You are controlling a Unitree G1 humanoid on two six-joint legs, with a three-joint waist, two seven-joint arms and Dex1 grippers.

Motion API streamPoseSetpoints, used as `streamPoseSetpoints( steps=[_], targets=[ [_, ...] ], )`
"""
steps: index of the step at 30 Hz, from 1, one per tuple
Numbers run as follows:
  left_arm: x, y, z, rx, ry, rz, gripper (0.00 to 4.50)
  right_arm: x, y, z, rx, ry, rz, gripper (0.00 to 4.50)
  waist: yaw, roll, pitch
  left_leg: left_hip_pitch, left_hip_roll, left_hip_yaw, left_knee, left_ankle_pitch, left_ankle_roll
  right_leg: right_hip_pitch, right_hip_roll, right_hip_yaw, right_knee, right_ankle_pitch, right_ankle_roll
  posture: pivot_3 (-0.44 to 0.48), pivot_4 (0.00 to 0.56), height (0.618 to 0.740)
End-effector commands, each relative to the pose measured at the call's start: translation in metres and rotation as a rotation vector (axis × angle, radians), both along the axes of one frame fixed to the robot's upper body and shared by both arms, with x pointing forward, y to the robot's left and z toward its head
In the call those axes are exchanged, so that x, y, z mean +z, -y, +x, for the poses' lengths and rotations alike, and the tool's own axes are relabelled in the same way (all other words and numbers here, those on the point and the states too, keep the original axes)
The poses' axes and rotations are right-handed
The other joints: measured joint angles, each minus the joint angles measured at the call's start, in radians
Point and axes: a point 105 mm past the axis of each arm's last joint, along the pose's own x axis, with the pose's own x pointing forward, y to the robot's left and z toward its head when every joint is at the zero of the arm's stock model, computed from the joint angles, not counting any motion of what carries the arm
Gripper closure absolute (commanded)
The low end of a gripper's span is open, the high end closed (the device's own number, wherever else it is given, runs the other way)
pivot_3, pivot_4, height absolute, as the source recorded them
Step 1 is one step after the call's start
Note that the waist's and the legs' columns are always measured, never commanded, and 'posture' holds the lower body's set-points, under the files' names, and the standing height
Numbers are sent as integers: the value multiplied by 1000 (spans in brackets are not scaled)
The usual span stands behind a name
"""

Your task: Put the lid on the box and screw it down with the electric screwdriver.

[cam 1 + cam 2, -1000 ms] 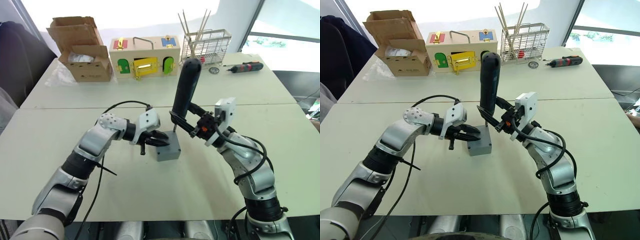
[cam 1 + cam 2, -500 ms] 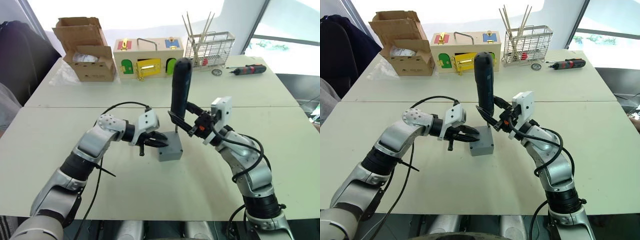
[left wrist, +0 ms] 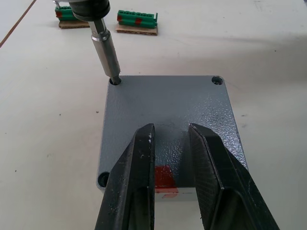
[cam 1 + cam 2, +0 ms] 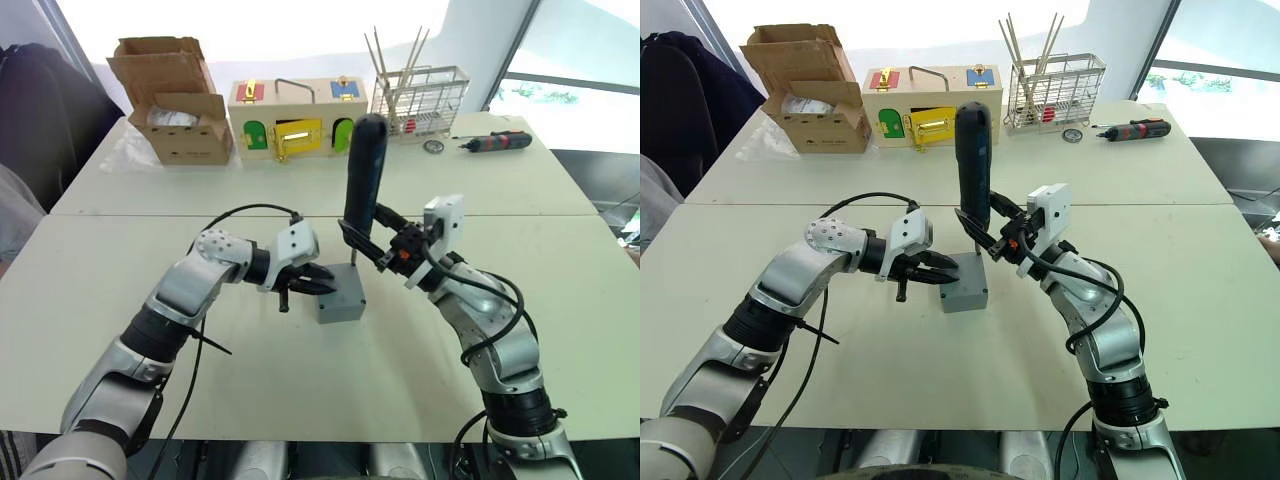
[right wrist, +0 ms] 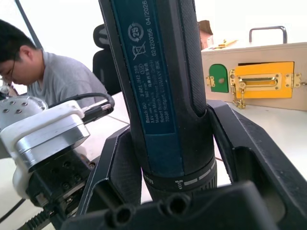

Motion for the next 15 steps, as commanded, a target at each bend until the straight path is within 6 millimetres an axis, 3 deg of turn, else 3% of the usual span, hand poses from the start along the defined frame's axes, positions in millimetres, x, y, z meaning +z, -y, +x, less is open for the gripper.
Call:
streamPoseSetpoints(
  steps=[1,15],
  targets=[
    [-5,-2,0,9,-5,17,3424,-52,7,3,-28,-207,-34,2602,0,0,0,0,0,0,0,0,0,0,0,0,0,0,0,0,150,731],
    [-6,-2,0,10,-6,17,3424,-48,5,2,-26,-188,-24,2602,0,0,0,0,0,0,-1,0,0,1,0,0,-5,0,0,0,150,731]
  ],
)
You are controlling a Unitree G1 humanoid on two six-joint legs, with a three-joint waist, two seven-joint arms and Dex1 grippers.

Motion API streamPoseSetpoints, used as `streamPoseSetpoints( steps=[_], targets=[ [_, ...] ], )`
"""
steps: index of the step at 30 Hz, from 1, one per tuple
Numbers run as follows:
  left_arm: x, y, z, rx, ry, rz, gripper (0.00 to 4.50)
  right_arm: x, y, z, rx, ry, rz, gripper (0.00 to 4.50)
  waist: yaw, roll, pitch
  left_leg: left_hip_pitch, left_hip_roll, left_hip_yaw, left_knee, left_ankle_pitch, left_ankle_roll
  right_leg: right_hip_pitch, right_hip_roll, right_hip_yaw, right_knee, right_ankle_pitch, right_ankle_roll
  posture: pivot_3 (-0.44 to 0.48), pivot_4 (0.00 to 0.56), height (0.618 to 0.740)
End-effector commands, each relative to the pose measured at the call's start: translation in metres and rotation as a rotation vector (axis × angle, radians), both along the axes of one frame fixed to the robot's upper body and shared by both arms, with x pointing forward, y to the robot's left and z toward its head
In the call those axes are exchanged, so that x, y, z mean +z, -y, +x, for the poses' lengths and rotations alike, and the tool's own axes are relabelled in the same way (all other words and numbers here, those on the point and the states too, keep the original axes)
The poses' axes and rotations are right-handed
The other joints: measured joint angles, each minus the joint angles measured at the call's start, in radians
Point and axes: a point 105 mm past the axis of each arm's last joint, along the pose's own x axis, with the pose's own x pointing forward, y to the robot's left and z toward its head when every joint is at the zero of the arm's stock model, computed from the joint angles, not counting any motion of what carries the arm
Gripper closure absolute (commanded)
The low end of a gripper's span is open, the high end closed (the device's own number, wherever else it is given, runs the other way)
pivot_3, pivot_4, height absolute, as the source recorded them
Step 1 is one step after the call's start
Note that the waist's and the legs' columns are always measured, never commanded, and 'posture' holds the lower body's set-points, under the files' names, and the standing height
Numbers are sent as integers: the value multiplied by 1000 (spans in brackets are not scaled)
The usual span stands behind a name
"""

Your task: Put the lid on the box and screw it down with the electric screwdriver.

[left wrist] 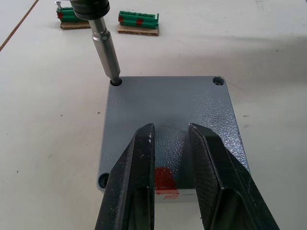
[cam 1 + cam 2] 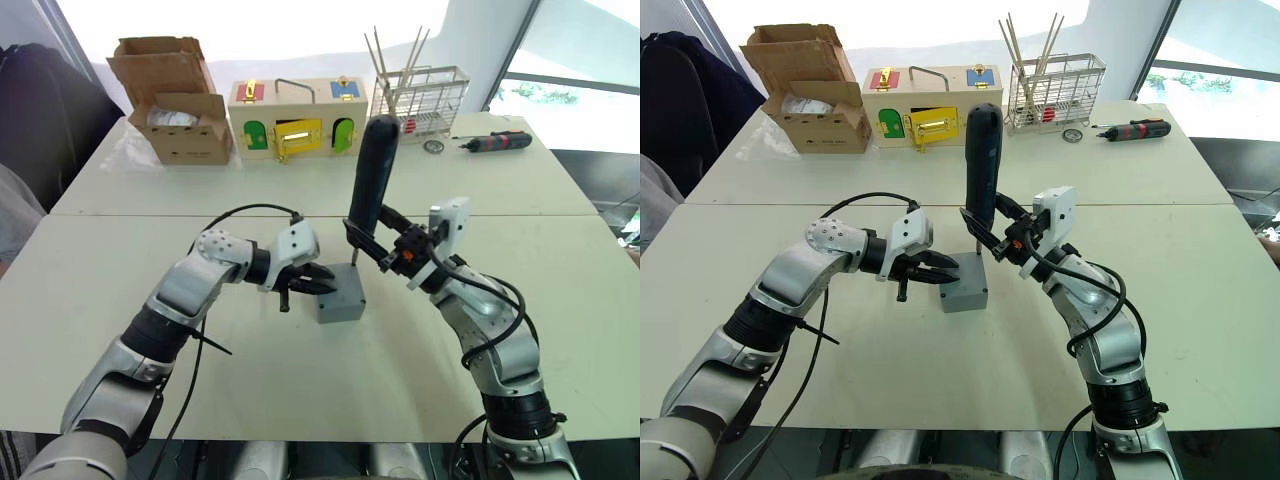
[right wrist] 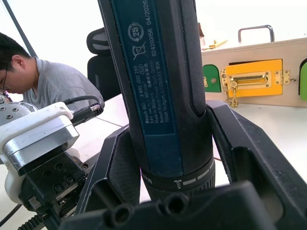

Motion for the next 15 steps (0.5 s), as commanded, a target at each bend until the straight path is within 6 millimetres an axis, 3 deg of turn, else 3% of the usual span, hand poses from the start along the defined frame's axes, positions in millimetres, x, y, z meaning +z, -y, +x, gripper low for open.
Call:
streamPoseSetpoints(
  steps=[1,9,15],
  targets=[
    [-6,-2,0,9,-9,17,3424,-46,3,3,-18,-184,-45,2602,0,0,0,0,0,0,0,0,0,0,0,0,0,0,0,0,150,731],
    [-8,0,-1,9,-11,15,3424,-26,7,5,-35,-127,-42,2602,1,0,0,0,0,0,-1,0,0,0,0,0,-5,0,0,0,150,731],
    [-5,-1,-1,8,8,4,3424,16,9,-1,-35,-32,-35,2602,3,1,1,-1,0,0,-1,0,0,0,0,0,-6,0,0,0,150,731]
  ],
)
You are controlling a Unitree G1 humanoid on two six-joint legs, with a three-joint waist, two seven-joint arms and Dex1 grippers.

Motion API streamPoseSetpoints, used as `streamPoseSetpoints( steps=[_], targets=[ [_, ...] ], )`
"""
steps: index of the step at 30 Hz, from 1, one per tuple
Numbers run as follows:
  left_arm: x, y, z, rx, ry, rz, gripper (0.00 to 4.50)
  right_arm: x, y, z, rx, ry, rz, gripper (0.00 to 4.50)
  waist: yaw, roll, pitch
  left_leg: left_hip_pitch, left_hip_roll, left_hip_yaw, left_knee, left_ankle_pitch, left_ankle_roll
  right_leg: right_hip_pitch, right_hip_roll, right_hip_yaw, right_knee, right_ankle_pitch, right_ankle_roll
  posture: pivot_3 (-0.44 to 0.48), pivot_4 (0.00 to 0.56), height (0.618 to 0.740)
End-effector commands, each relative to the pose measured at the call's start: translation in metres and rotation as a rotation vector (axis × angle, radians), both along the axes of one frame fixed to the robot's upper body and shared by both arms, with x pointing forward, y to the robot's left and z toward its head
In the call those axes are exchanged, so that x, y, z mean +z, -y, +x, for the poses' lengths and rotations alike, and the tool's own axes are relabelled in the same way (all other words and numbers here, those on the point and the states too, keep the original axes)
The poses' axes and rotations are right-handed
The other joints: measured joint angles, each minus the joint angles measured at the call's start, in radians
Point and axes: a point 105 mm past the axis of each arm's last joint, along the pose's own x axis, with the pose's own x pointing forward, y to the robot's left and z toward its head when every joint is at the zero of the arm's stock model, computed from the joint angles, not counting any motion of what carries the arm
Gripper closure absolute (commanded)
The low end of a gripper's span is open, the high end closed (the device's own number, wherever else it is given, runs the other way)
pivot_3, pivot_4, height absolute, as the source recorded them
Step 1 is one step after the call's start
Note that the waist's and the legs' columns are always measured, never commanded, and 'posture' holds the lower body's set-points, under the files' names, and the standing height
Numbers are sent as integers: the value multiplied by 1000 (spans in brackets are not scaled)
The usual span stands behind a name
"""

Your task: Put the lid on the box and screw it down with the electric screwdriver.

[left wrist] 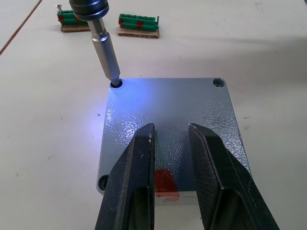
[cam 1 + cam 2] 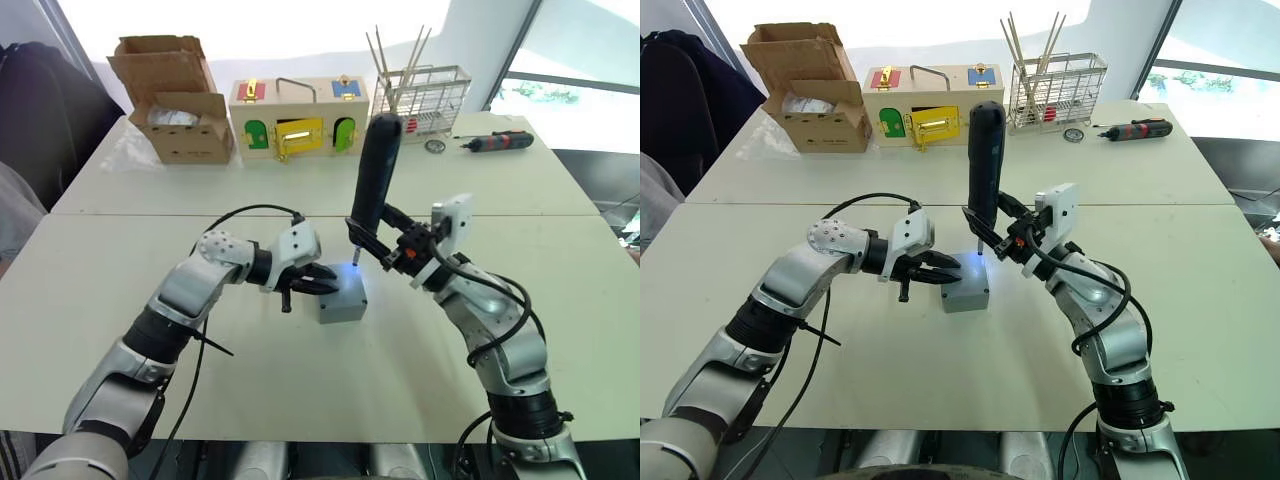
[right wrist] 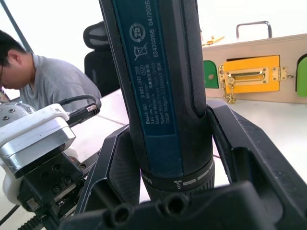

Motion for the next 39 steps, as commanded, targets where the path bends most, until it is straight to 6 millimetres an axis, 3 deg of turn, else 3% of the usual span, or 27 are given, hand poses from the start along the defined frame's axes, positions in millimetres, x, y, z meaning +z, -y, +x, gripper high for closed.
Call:
streamPoseSetpoints(
  steps=[1,4,7,16,21,24,29,33,39],
  targets=[
    [-2,-5,0,17,9,13,3424,23,5,-2,-14,15,8,2602,-1,1,1,-1,0,0,0,0,0,0,0,0,0,0,0,0,150,731],
    [5,-10,-1,26,34,-1,3424,78,10,-11,17,94,84,2602,-1,4,4,-10,0,0,2,1,-1,-6,-1,0,1,0,0,0,150,731],
    [12,-14,-1,40,62,-17,3424,99,11,-21,92,79,108,2602,0,6,6,-21,-1,0,3,6,-10,-17,-1,0,3,1,0,0,150,731],
    [50,-16,0,84,93,-148,3424,110,20,-21,104,14,122,2602,-3,6,8,-27,-1,-3,4,4,-6,-21,-1,-2,4,1,0,0,150,731],
    [63,-14,-17,-16,96,-137,3424,119,74,0,-82,-189,125,2602,2,7,11,-30,-2,-3,6,7,-11,-24,-2,-2,5,1,0,0,150,731],
    [63,-13,-43,-162,77,-82,3424,112,126,-1,-228,-418,-13,2602,14,8,17,-32,-3,-3,6,7,-11,-24,-3,-2,3,1,-1,0,150,731],
    [60,-8,-59,-275,99,-39,3424,64,193,-20,-436,-855,-137,2602,16,10,19,-32,-1,-1,2,5,-7,-23,-2,-3,-2,1,-1,0,150,731],
    [61,3,-59,-298,123,-60,3424,35,212,-25,-467,-1062,-90,2602,-3,11,22,-32,-1,4,6,2,-2,-23,-3,0,-1,1,-1,0,150,731],
    [53,11,-65,-317,113,-69,3424,-2,226,-18,-524,-1218,-49,2602,-7,14,24,-31,0,7,6,3,-1,-25,-2,3,1,4,0,0,150,731]
  ],
)
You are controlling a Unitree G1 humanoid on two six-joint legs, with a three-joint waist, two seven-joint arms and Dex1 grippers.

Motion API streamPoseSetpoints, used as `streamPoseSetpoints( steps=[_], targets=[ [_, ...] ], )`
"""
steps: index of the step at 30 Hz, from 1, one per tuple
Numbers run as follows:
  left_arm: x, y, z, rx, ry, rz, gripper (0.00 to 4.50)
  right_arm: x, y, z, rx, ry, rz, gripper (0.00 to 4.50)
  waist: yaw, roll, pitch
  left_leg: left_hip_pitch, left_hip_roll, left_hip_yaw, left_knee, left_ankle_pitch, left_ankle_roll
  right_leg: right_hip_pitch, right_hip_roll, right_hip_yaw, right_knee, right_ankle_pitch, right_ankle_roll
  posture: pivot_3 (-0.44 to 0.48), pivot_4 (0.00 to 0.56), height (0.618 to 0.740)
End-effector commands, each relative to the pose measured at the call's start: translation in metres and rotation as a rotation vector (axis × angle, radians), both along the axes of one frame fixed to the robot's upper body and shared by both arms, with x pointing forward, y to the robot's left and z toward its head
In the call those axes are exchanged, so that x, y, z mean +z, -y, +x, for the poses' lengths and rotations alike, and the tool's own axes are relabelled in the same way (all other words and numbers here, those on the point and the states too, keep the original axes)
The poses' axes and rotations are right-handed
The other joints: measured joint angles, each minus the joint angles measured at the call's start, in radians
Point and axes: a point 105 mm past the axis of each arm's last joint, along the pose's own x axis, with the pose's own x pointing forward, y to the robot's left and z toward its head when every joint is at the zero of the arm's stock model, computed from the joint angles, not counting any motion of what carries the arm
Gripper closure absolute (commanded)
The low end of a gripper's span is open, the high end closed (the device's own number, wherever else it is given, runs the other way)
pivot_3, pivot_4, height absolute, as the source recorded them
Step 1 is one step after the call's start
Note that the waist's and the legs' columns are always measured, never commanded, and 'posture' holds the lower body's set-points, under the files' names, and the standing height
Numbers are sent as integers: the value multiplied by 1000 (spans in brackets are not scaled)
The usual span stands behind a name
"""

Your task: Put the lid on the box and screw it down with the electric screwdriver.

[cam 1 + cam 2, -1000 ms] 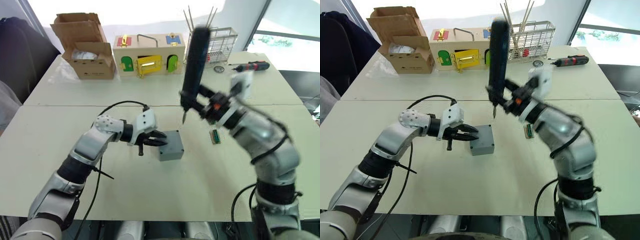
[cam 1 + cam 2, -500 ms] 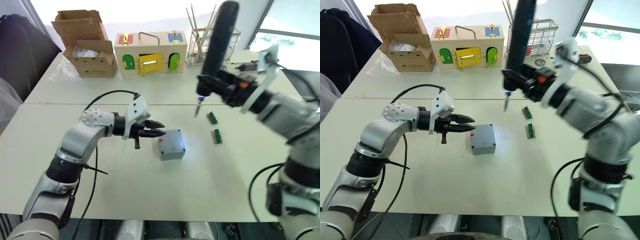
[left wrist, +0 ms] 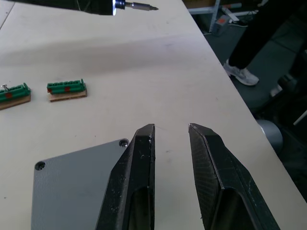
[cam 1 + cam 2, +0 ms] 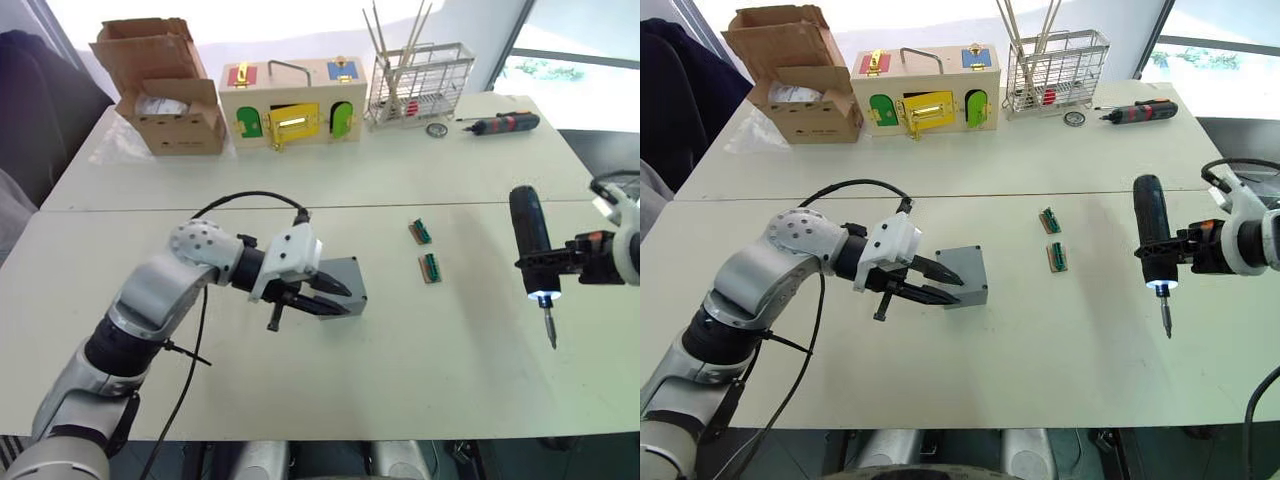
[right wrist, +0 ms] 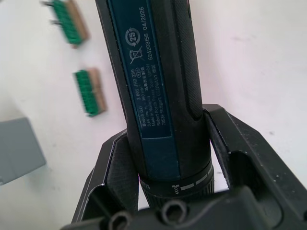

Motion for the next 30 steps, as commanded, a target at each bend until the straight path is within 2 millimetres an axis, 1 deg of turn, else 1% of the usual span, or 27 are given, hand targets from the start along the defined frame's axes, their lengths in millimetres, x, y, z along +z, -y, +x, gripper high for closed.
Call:
streamPoseSetpoints(
  steps=[1,4,7,9,11,13,15,17,18,19,22,23,24,25,26,27,29,30],
  targets=[
    [1,5,-7,-24,29,-3,3424,-1,7,8,-37,4,8,2602,1,0,0,0,0,0,0,0,0,0,0,0,0,0,0,0,150,731],
    [0,2,1,42,34,-10,3424,-13,12,16,-49,-7,-20,2602,3,0,0,-1,0,0,0,1,-1,0,0,0,-1,0,0,0,150,731],
    [1,-5,11,112,33,-15,3424,-22,15,20,-35,-25,-47,2602,5,0,0,-1,0,1,1,1,-2,-1,0,1,0,0,1,0,150,731],
    [2,-8,11,131,24,-18,3424,-27,16,21,-26,-40,-54,2602,5,0,1,-1,-1,1,1,1,-2,-1,0,1,0,0,1,0,150,731],
    [1,-11,7,136,10,-15,3424,-33,16,21,-12,-52,-71,2602,4,0,1,-1,-1,1,1,2,-3,-1,0,1,0,0,1,0,150,731],
    [-1,-13,3,146,-8,-15,3424,-39,19,22,3,-61,-112,1562,4,0,1,-1,0,0,1,3,-5,-1,0,1,0,0,1,0,150,731],
    [-1,-14,3,158,-15,-16,3424,-41,22,23,12,-59,-149,874,4,0,1,-1,-1,0,1,3,-5,0,0,1,0,0,1,0,150,731],
    [-2,-15,6,181,-12,-21,3424,-40,20,25,32,-48,-158,142,8,-1,1,0,-1,0,2,3,-5,1,0,1,0,1,1,0,150,731],
    [-1,-15,7,194,-7,-27,3424,-39,22,26,36,-39,-180,26,8,-1,1,0,-1,0,2,3,-5,1,0,1,0,1,1,0,150,731],
    [-1,-16,10,212,-1,-33,3424,-36,23,28,49,-16,-204,26,8,-1,1,0,-1,0,3,3,-5,2,0,1,0,1,2,0,150,731],
    [2,-25,25,321,2,-58,3424,-3,24,49,130,182,-348,26,5,0,1,-1,-1,0,3,3,-5,1,0,1,0,1,2,0,150,731],
    [4,-32,31,370,0,-68,3424,15,13,58,169,274,-325,26,4,0,1,-1,-1,0,2,3,-6,0,0,1,0,1,2,0,150,731],
    [4,-40,37,420,-1,-70,3424,33,-6,63,234,371,-276,26,1,0,1,-1,-1,0,2,3,-6,-1,0,1,0,1,2,0,150,731],
    [4,-48,41,461,-1,-63,3424,45,-24,63,309,433,-243,26,-4,0,1,-1,-1,1,1,4,-7,-2,0,2,1,1,2,0,150,731],
    [3,-55,44,495,1,-53,3424,52,-43,59,415,489,-235,26,-5,0,1,-1,0,2,1,4,-7,-3,1,3,2,1,2,0,150,731],
    [-1,-61,46,523,2,-24,3424,50,-71,50,549,522,-202,26,-5,0,1,-1,0,2,0,4,-7,-4,1,4,2,1,2,0,150,731],
    [-10,-68,48,551,17,35,3424,42,-116,27,785,592,-133,26,6,-1,1,-1,1,1,0,4,-7,-4,2,3,3,1,2,0,150,731],
    [-13,-71,49,556,28,57,3424,40,-131,18,857,625,-106,26,6,-2,1,-1,1,0,0,4,-7,-4,2,2,3,1,2,0,150,731]
  ],
)
